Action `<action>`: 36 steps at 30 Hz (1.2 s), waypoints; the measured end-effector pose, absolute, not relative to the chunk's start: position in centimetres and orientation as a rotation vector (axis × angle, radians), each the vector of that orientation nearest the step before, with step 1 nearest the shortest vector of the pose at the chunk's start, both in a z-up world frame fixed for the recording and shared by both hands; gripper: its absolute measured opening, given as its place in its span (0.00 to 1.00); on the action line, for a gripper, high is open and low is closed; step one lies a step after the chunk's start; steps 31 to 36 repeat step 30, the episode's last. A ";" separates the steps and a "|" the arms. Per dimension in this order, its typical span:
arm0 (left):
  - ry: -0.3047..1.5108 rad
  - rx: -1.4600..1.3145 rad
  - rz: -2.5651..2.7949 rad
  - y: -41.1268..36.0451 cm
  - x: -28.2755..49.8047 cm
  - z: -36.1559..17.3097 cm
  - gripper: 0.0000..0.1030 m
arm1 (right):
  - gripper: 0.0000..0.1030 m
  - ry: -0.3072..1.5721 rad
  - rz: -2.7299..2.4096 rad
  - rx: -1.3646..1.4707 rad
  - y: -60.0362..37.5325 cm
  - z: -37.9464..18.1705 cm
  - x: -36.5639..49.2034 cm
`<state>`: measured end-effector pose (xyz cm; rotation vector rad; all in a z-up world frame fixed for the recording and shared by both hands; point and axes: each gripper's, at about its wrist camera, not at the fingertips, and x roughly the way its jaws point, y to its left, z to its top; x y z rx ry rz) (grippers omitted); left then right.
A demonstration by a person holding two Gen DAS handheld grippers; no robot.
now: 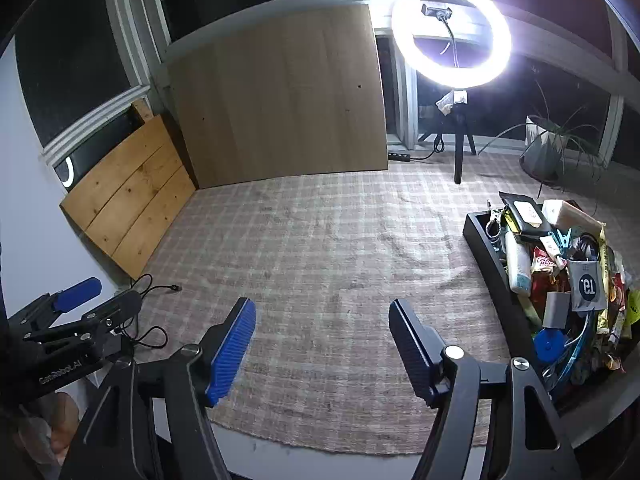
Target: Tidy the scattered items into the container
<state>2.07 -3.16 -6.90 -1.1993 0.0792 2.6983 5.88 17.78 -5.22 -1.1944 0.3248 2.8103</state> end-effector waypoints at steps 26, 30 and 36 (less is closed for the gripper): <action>0.091 -1.188 2.682 -3.6 2.4 -7.6 0.84 | 0.65 0.317 2.757 -1.159 16.0 -5.6 6.6; 0.094 -1.197 2.675 -3.2 2.4 -7.8 0.84 | 0.68 0.320 2.751 -1.164 16.3 -5.8 6.6; 0.094 -1.197 2.675 -3.2 2.4 -7.8 0.84 | 0.68 0.320 2.751 -1.164 16.3 -5.8 6.6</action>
